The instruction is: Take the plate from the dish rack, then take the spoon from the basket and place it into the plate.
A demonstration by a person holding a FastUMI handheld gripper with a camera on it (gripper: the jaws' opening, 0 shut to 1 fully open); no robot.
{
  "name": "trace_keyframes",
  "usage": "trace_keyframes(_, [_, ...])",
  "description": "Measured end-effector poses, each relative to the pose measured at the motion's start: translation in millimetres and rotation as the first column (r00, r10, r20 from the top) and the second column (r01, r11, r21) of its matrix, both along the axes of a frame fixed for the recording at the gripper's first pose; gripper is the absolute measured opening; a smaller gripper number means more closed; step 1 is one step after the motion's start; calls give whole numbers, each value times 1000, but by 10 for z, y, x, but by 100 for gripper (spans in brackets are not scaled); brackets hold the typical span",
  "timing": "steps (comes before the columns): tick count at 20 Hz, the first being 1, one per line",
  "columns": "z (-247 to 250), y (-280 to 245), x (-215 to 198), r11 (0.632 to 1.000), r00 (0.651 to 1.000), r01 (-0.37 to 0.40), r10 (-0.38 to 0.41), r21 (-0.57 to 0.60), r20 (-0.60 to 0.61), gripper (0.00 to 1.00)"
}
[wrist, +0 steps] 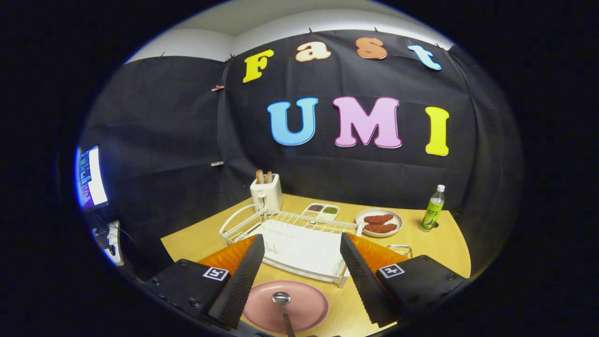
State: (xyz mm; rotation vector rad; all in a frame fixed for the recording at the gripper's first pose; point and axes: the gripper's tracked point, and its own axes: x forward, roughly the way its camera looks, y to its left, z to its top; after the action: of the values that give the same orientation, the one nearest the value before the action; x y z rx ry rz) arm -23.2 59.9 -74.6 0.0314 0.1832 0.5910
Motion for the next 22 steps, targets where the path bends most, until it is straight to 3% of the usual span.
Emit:
trace_keyframes(6, [476,-429,-102,990,987,121,-113,-68,111,100])
trace_keyframes(15, [587,-989,-417,933,930,357,-359,42,83,98])
trace_keyframes(22, [606,-967,-404,924,919,380,-381,29,98,98])
